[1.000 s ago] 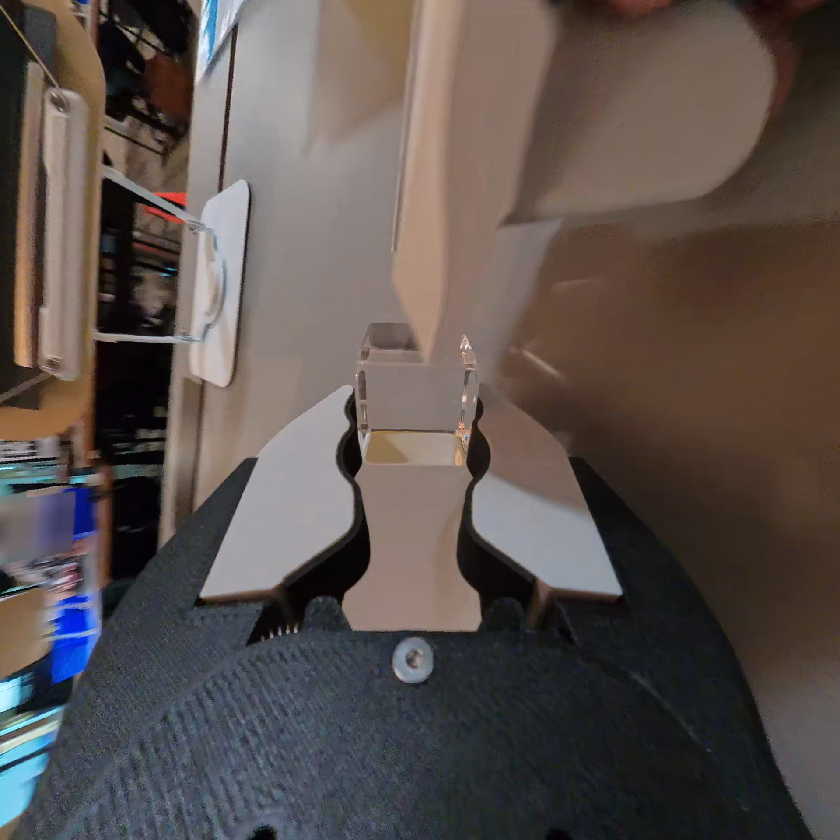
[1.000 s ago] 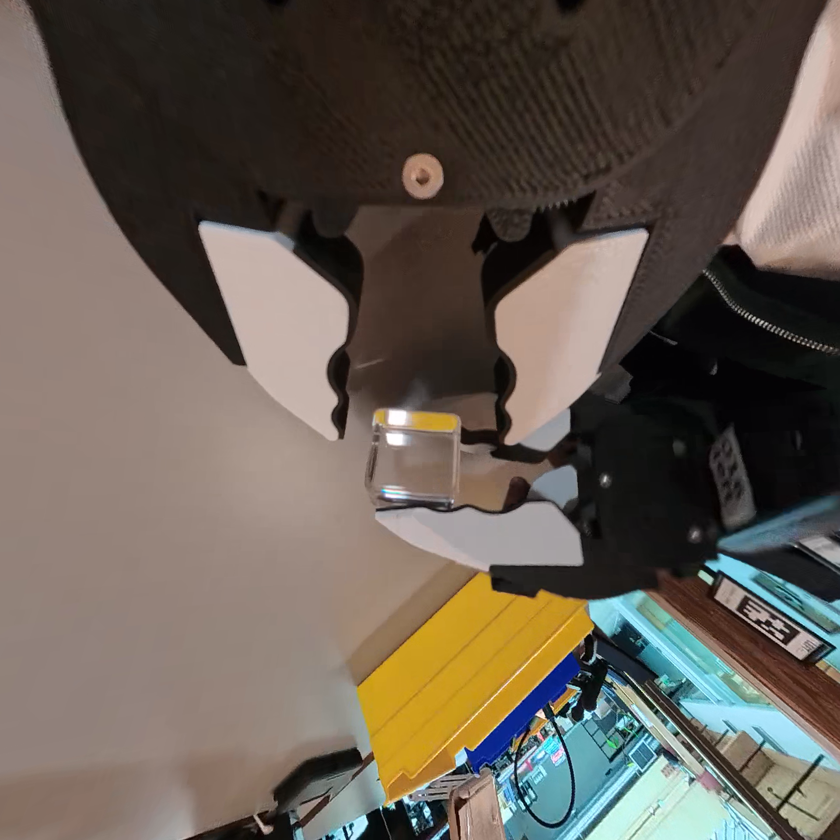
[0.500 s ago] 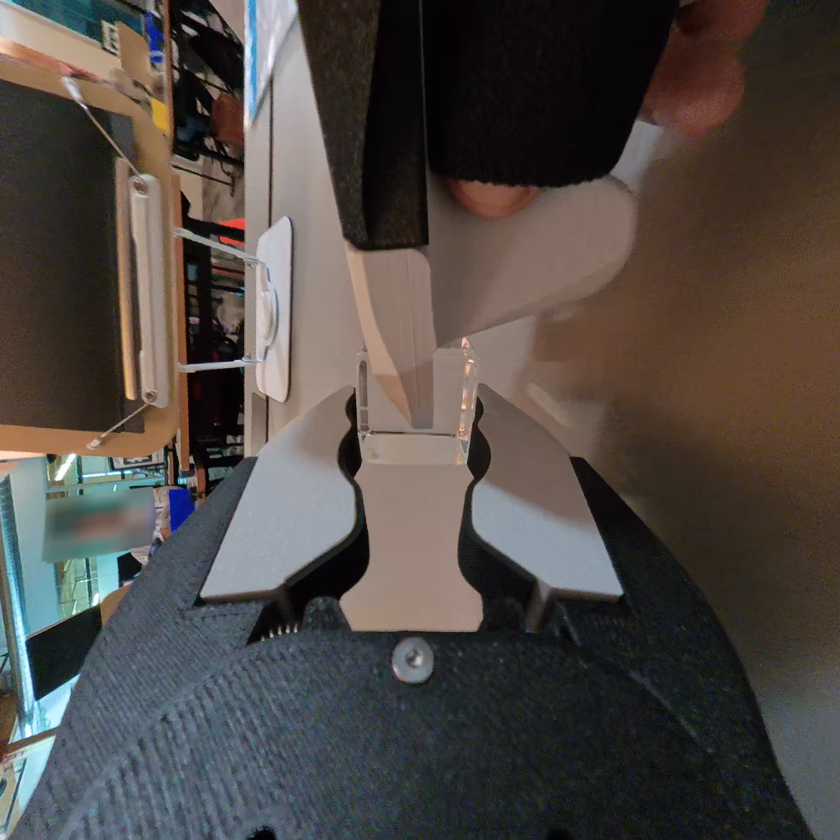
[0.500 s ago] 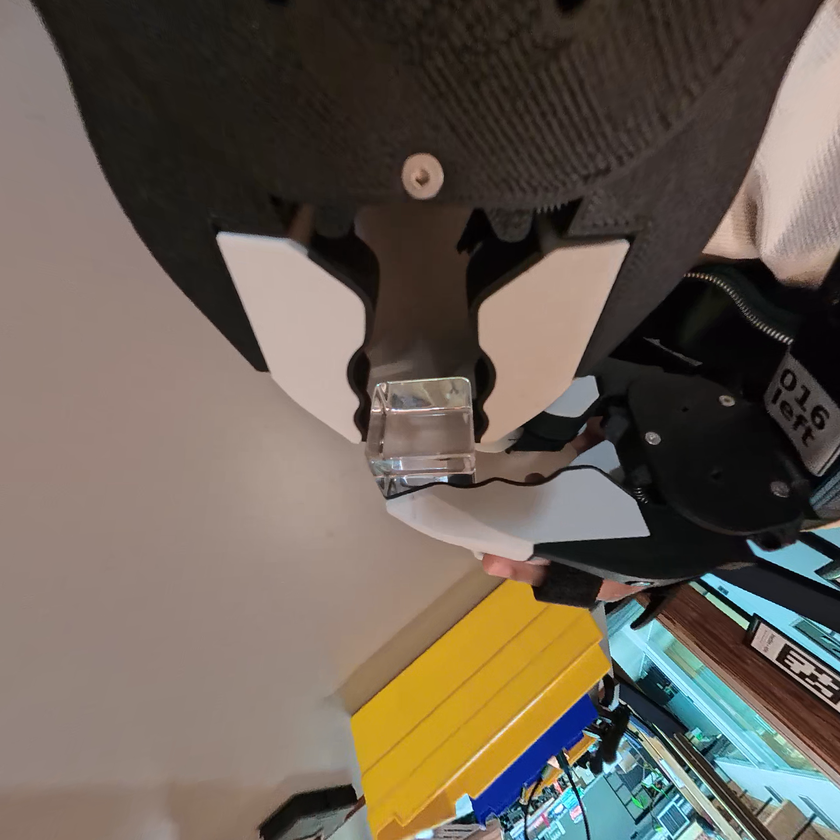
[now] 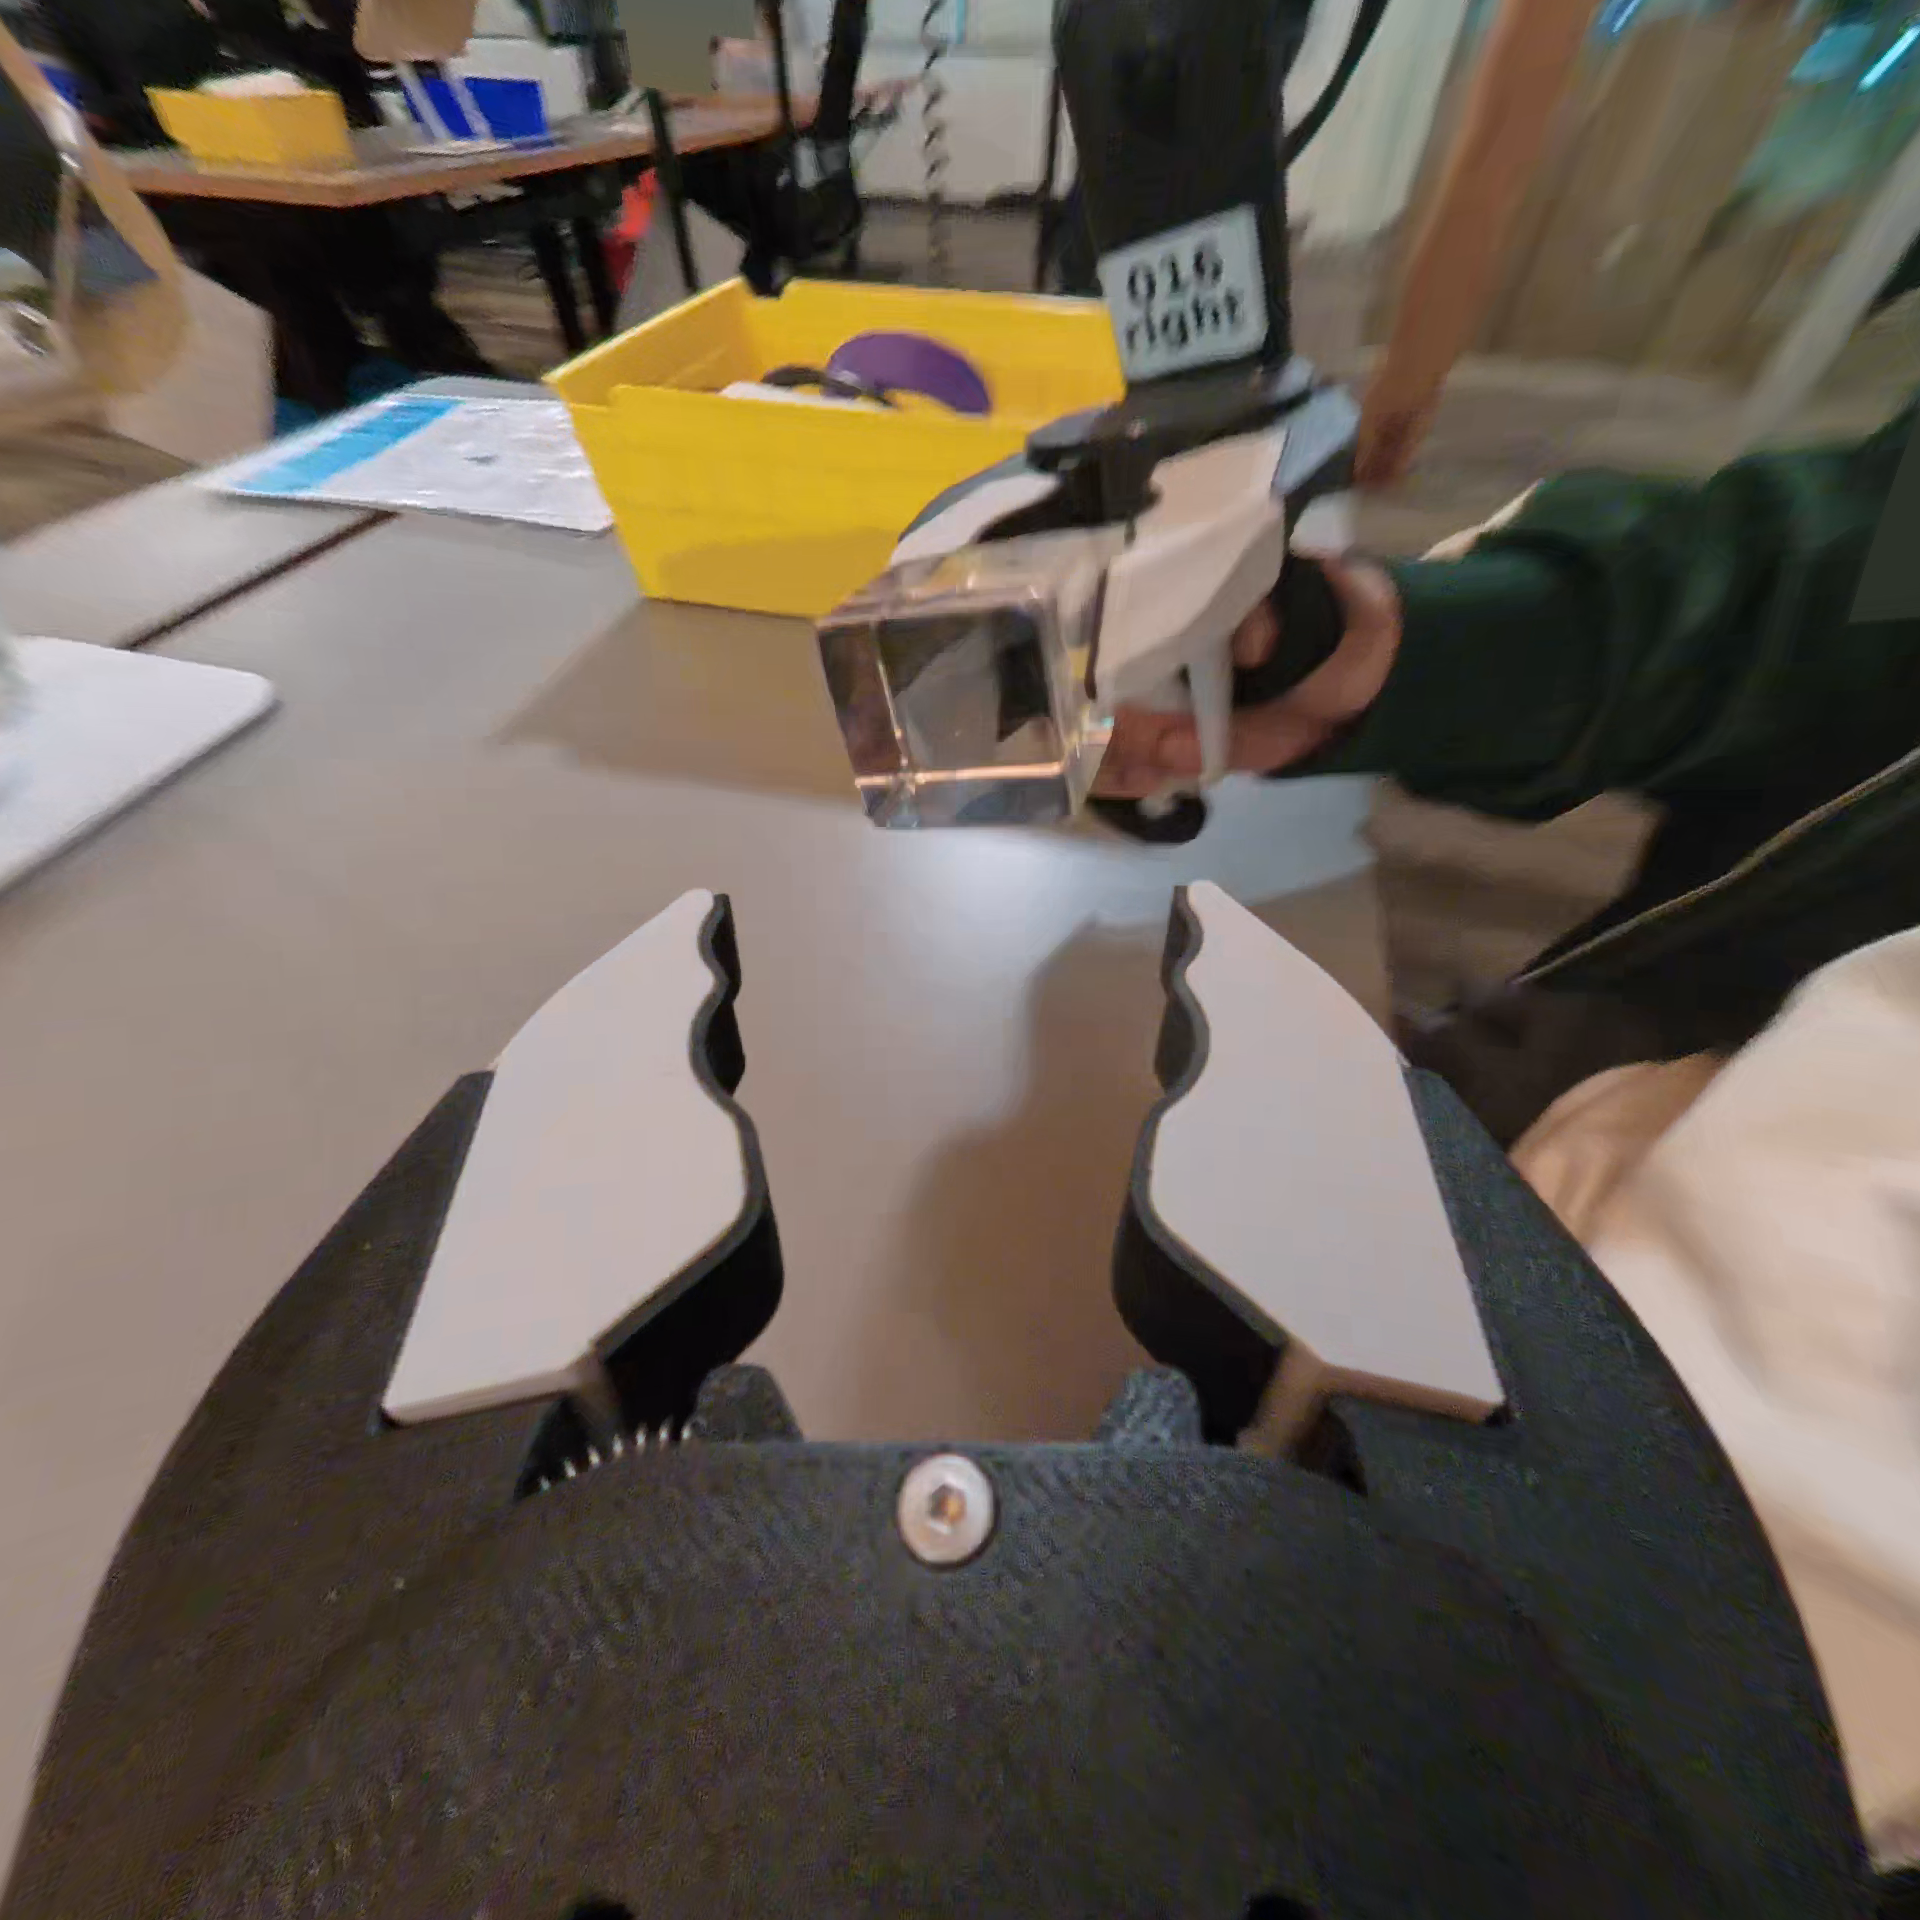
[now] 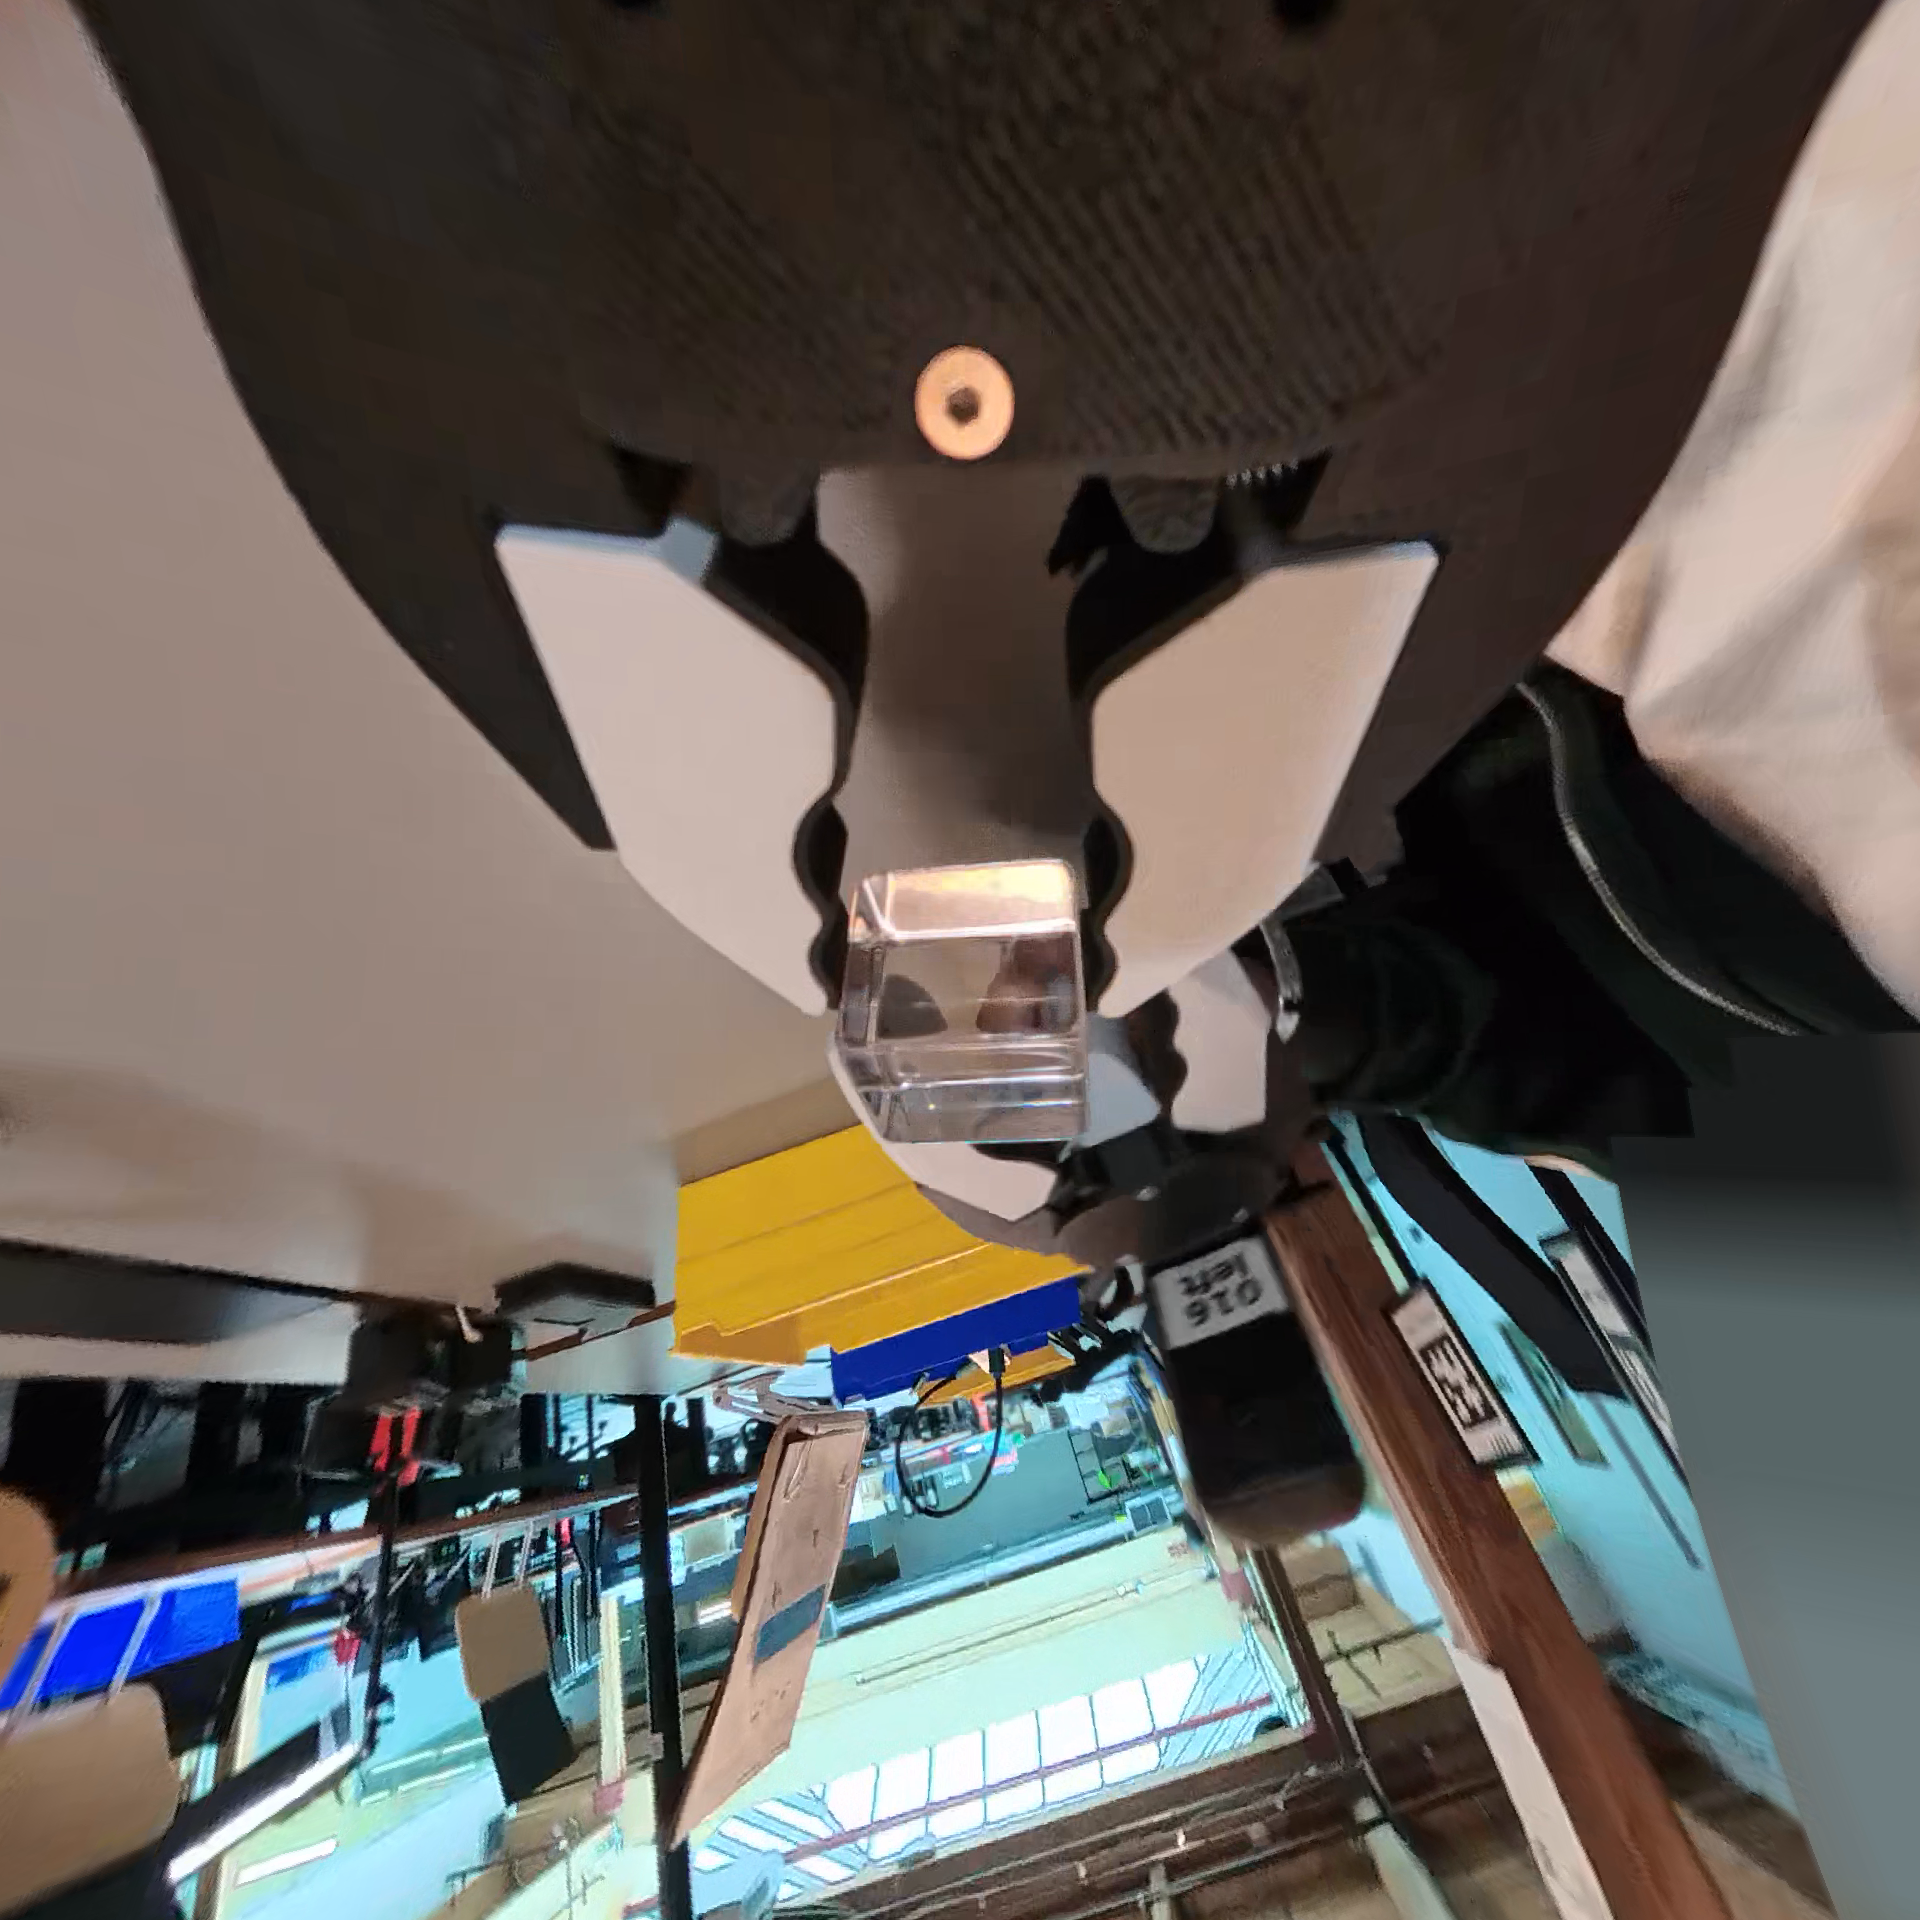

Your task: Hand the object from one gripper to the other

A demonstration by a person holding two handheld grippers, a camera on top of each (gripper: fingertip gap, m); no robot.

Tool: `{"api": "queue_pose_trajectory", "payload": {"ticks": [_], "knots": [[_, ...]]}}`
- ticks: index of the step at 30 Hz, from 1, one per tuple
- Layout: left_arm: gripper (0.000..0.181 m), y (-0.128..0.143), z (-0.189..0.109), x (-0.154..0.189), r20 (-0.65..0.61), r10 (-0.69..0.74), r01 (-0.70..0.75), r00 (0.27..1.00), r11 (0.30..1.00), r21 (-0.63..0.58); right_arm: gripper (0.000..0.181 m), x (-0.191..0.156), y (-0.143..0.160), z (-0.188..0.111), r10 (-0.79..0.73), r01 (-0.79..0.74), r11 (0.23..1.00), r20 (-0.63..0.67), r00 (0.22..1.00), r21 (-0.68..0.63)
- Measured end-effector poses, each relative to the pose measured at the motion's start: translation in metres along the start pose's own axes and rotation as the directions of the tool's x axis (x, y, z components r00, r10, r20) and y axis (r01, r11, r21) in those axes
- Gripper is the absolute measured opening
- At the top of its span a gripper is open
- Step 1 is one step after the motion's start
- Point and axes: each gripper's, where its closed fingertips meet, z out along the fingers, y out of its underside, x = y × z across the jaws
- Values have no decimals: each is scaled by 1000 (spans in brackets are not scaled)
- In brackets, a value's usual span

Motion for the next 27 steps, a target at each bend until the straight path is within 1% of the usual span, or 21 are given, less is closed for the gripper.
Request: {"api": "queue_pose_trajectory", "payload": {"ticks": [1, 3, 5, 11, 16, 19, 24, 27], "knots": [[78, -3, -2, 0, -39, -60, 62, 997, 998, 31, 44, -2, 2, 1, -30, 30, 999, 1, 1000, -12], [73, -6, -5, -1, -91, -138, 145, 986, 986, 77, 44, -7, 5, 5, -35, 36, 999, 19, 999, -26], [72, -8, -6, -1, -130, -187, 200, 974, 975, 97, 44, -10, 7, 7, -34, 35, 999, 34, 999, -28], [74, -16, -10, 5, -247, -273, 312, 930, 940, 136, 44, -11, 9, 8, -117, 117, 992, 11, 993, -44], [70, -21, -15, 8, -323, -319, 383, 891, 911, 156, 44, -13, 8, 8, -180, 180, 983, 4, 984, -33], [68, -24, -16, 11, -322, -258, 329, 911, 925, 189, 44, -17, 9, 10, -161, 162, 986, 27, 987, -31], [61, -20, -13, 16, -261, -121, 175, 958, 965, 194, 44, -20, 10, 12, -127, 128, 991, 45, 991, -29], [57, -19, -11, 18, -246, -80, 129, 966, 973, 189, 44, -23, 12, 15, -118, 120, 992, 54, 992, -33]]}}
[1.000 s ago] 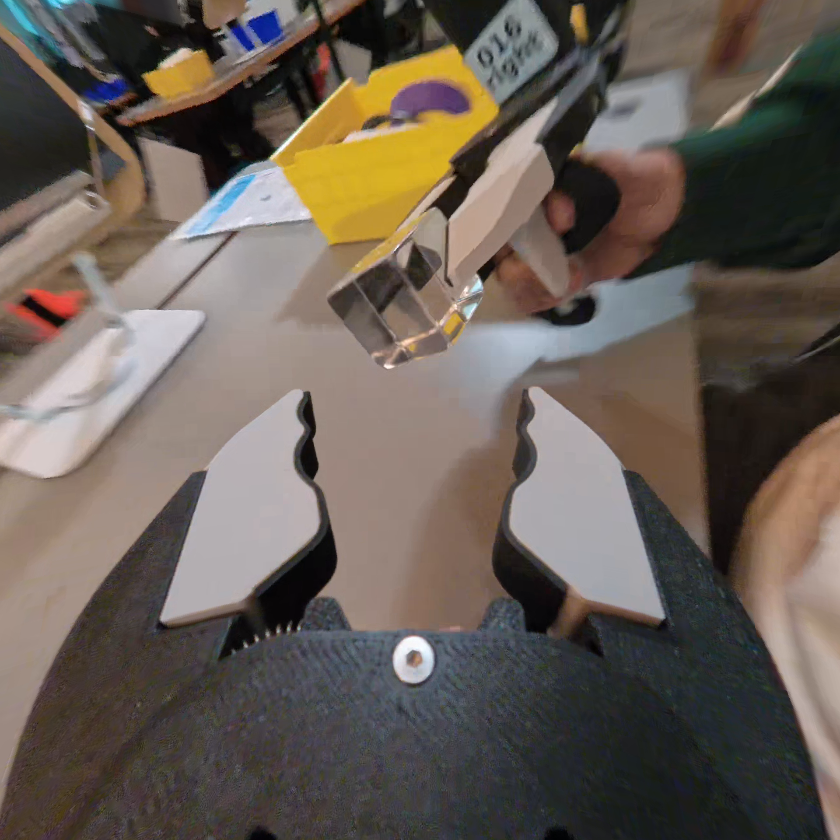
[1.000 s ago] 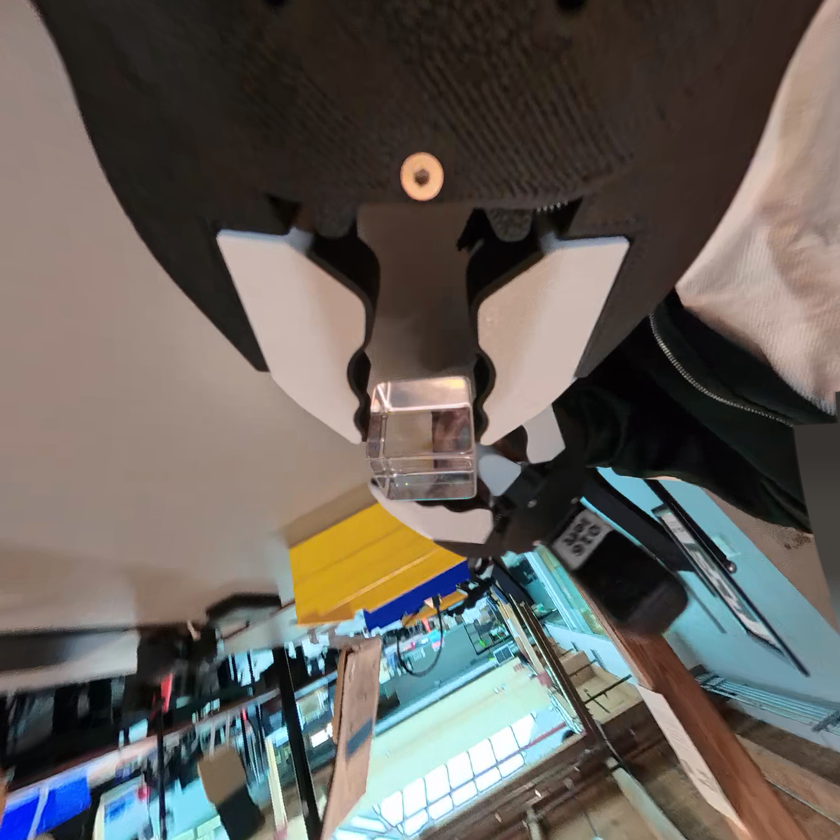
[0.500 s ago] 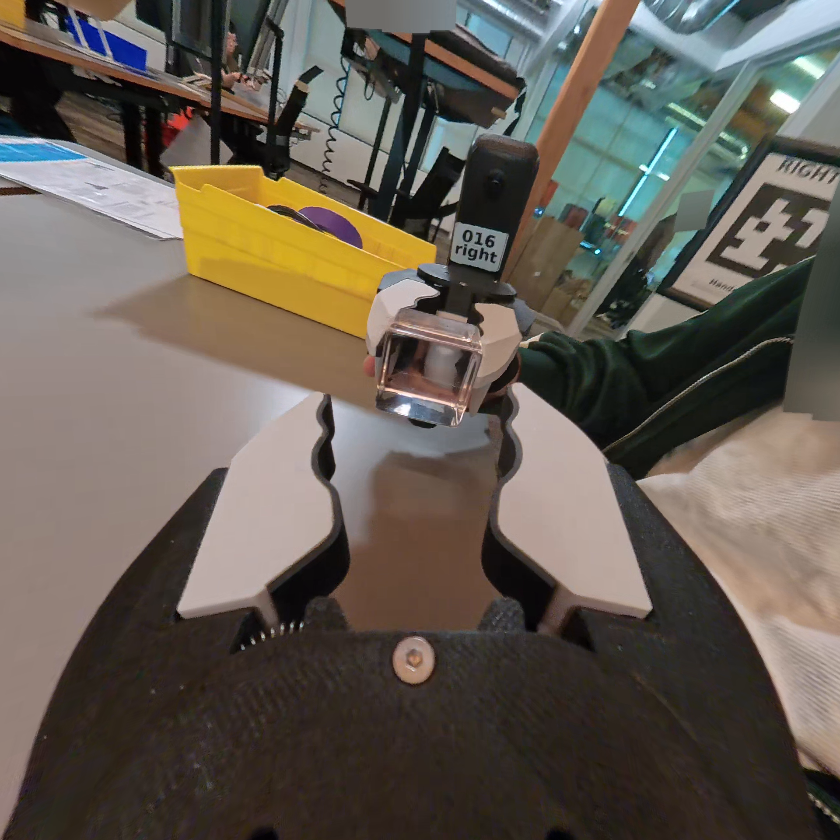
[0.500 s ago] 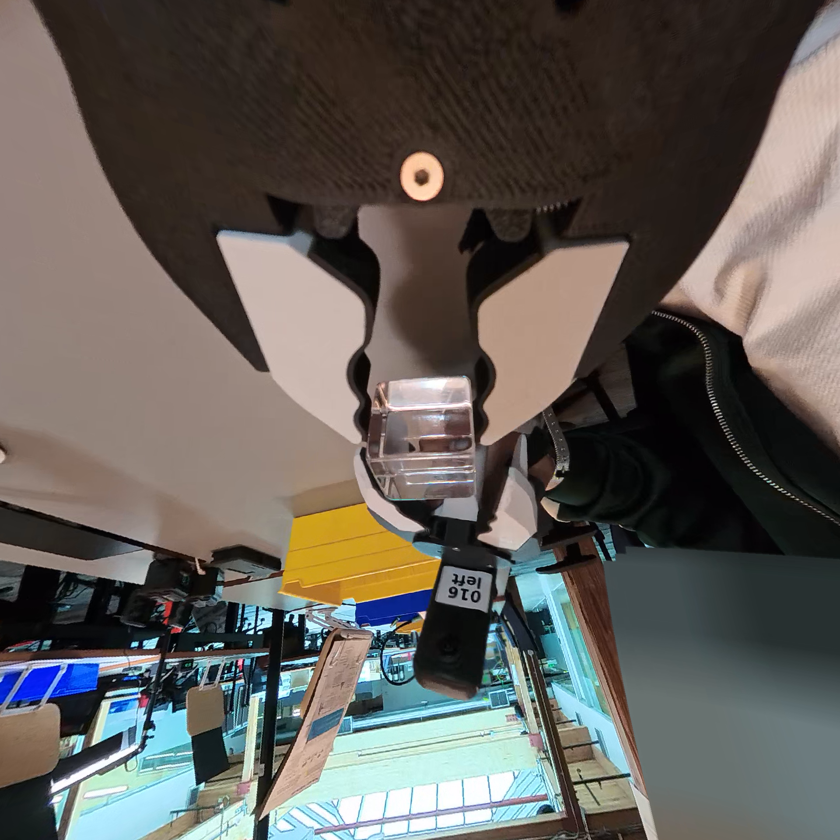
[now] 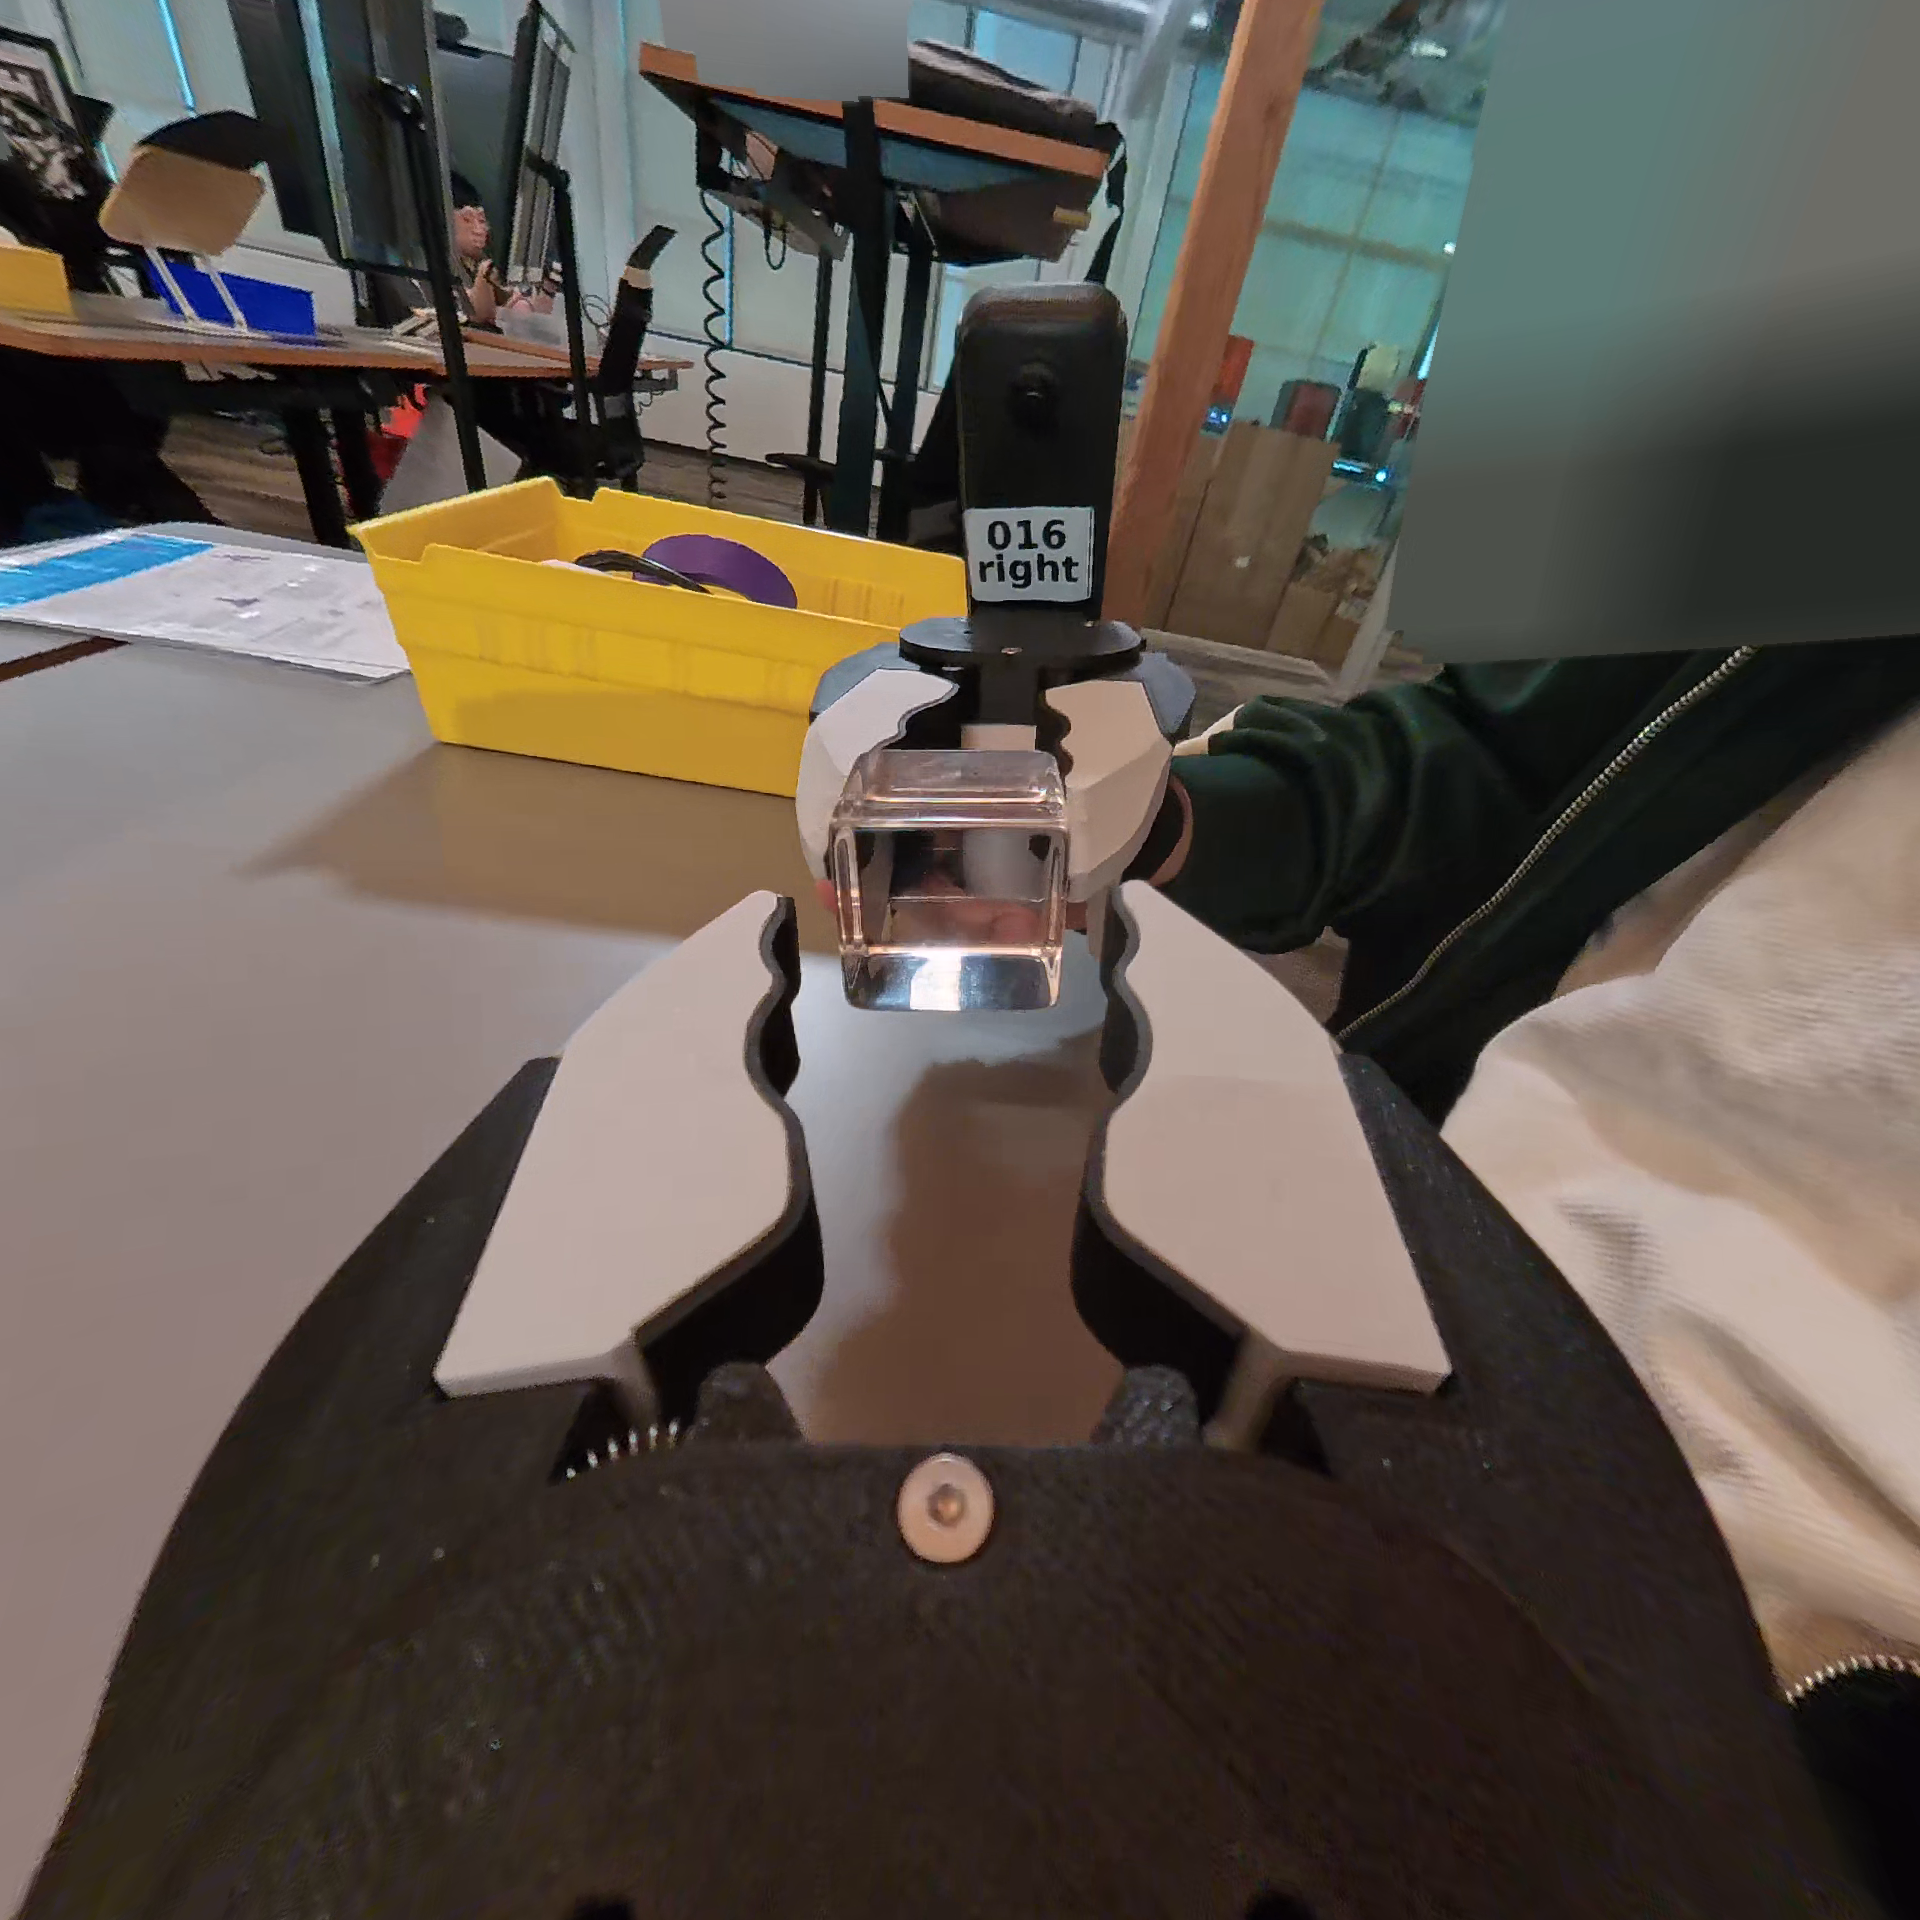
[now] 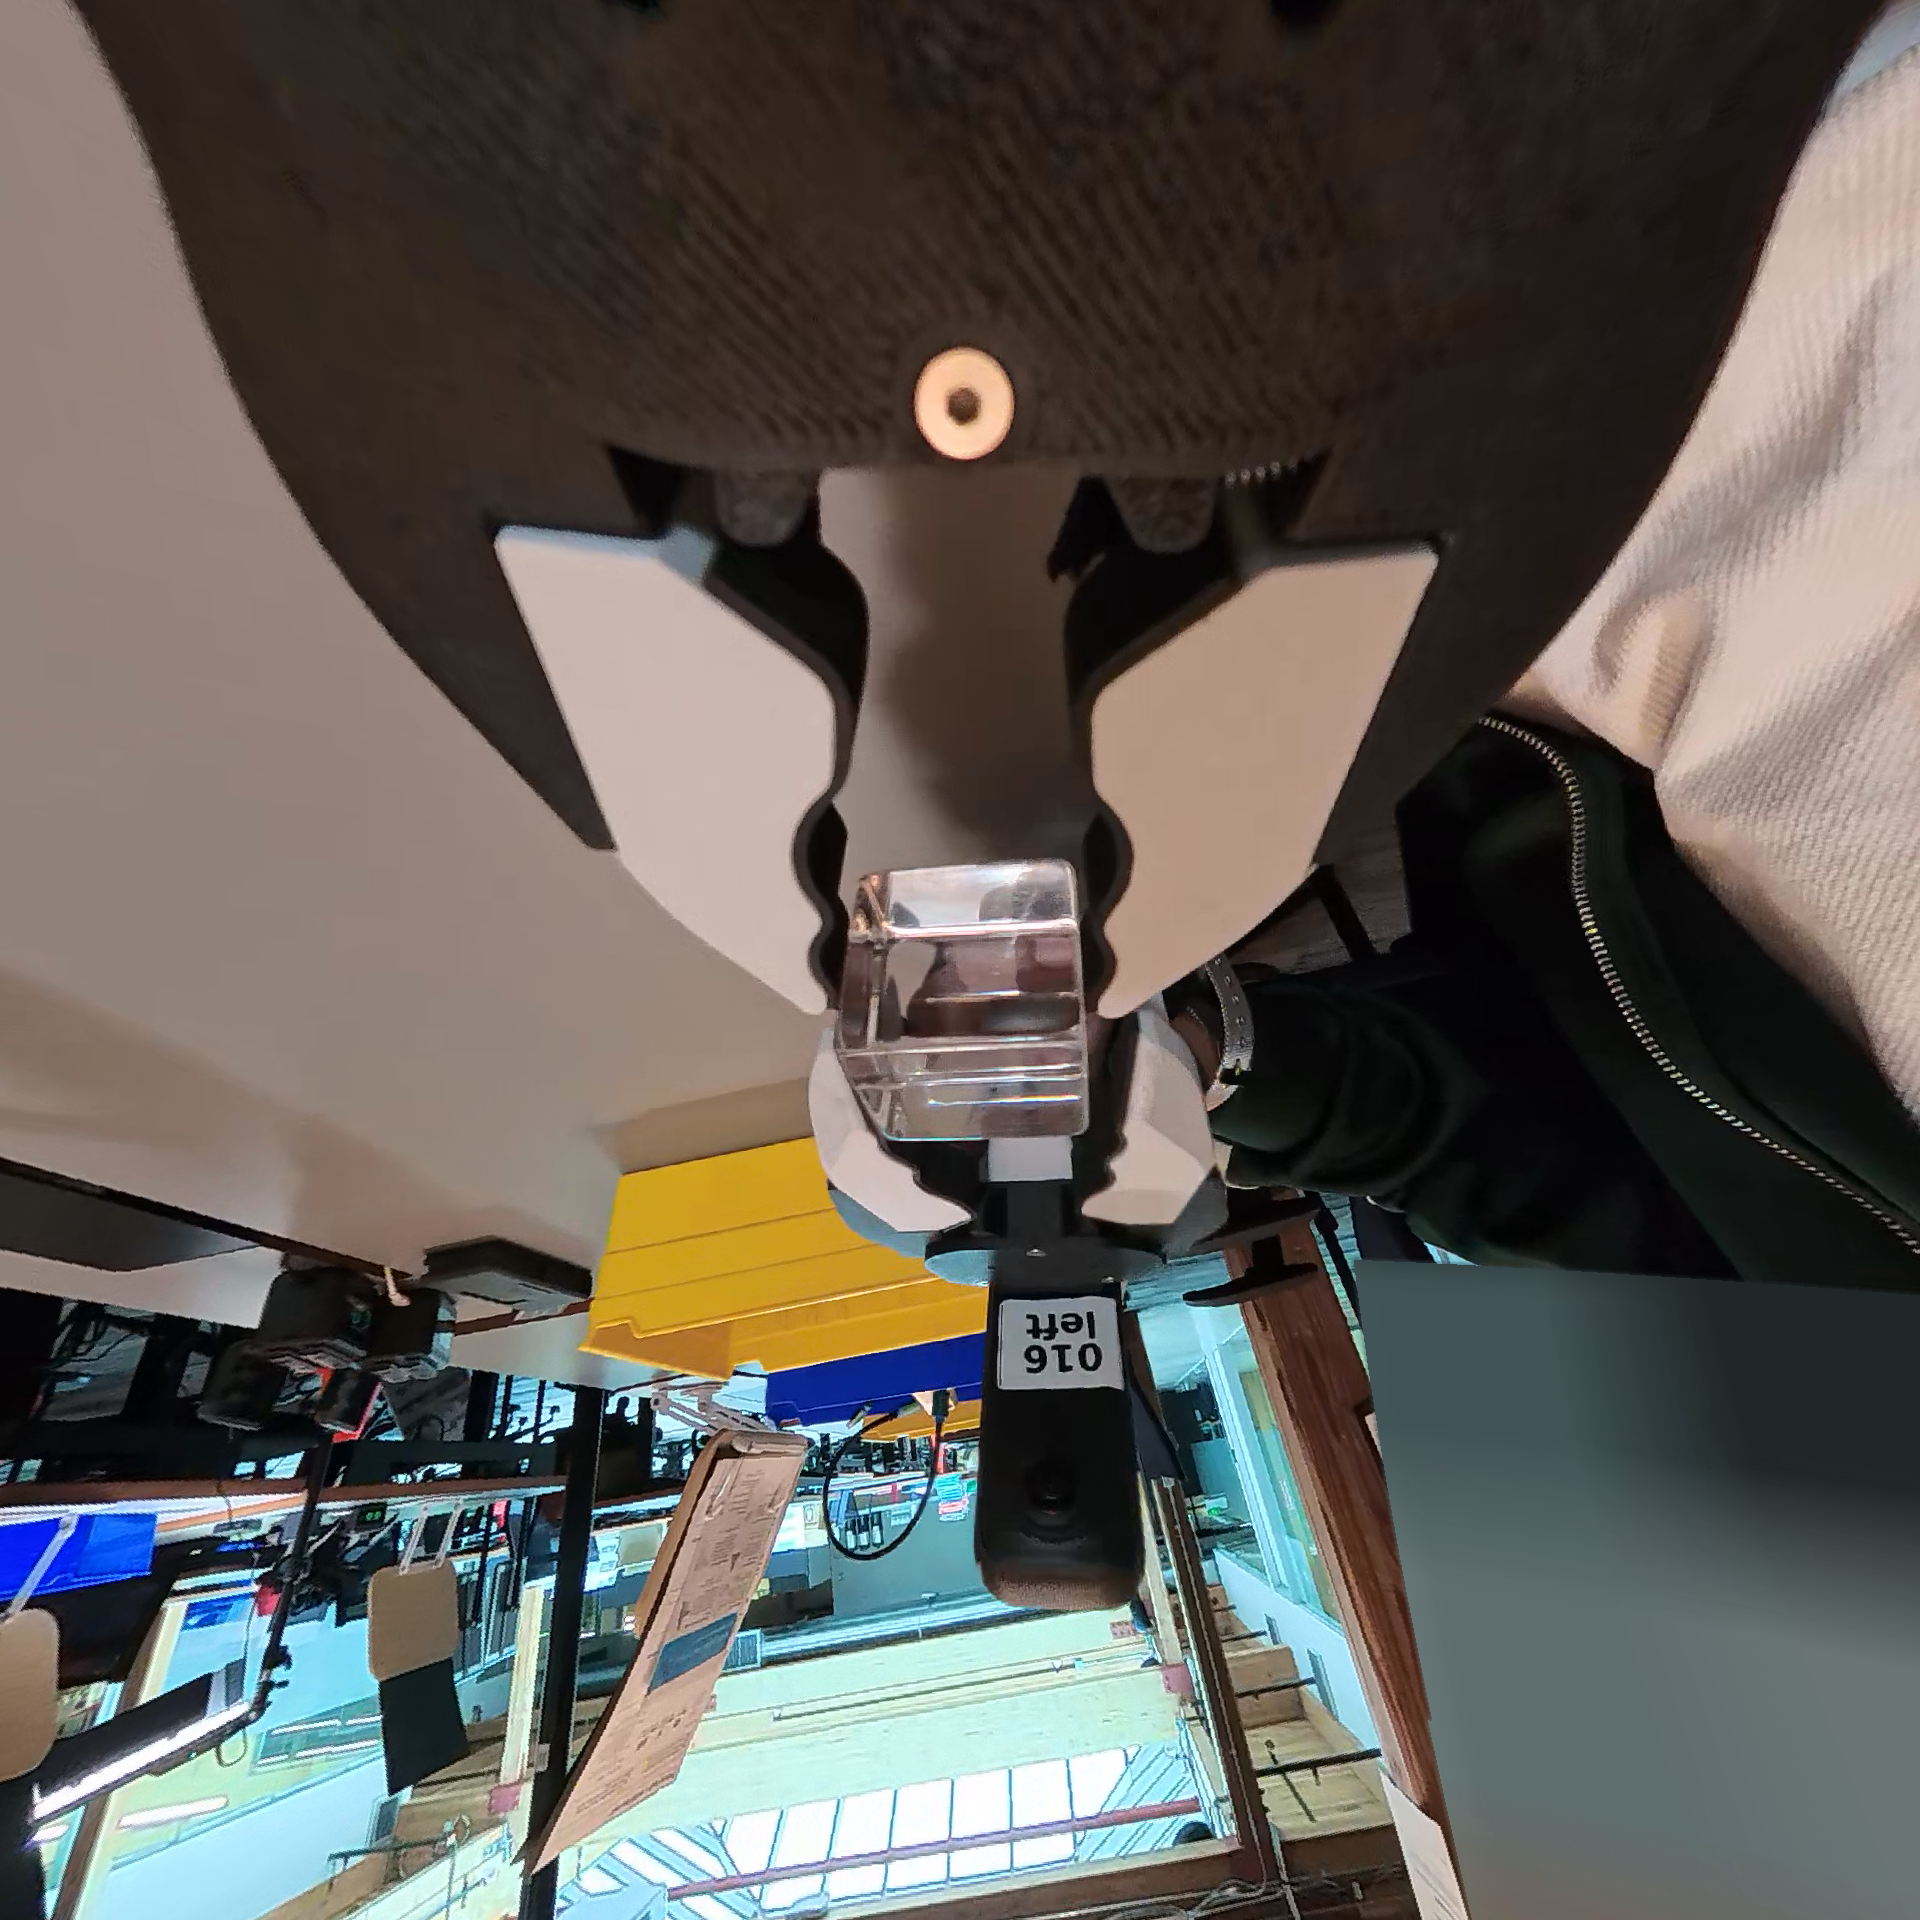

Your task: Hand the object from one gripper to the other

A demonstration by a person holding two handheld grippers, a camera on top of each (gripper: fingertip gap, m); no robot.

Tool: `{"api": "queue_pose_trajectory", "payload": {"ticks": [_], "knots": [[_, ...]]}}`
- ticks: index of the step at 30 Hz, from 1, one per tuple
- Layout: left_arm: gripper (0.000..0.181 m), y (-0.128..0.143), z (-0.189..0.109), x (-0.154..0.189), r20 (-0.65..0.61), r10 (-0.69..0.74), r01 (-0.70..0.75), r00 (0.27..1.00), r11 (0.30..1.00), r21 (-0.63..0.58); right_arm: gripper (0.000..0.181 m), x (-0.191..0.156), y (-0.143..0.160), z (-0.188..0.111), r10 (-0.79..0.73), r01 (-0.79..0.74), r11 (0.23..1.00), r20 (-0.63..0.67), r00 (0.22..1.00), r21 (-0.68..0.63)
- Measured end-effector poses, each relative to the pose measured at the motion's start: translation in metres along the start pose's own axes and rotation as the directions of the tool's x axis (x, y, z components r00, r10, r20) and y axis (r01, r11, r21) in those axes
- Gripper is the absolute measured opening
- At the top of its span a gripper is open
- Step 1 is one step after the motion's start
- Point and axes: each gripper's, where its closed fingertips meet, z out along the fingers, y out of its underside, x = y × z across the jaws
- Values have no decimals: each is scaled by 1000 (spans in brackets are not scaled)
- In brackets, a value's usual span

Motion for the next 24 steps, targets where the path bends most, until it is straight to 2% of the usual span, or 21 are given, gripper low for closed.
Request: {"api": "queue_pose_trajectory", "payload": {"ticks": [10, 15, 22, 23, 24], "knots": [[57, 8, 5, 2, -2, 29, -29, 1000, 999, -25, 44, -4, -4, 4, 13, -13, 999, -1, 1000, 32], [47, 7, 6, 4, -11, 25, -25, 1000, 1000, -11, 44, -6, -3, 7, -2, 2, 1000, -7, 1000, 30], [46, 6, 6, 2, -16, -33, 33, 999, 999, -13, 44, -4, -4, 6, 28, -28, 998, -3, 1000, 51], [46, 6, 6, 1, -13, -37, 37, 999, 999, -18, 44, -3, -4, 6, 37, -37, 998, 2, 999, 55], [46, 7, 6, -1, -4, -39, 39, 999, 999, -25, 53, -1, -7, 5, 49, -49, 996, -1, 999, 79]]}}
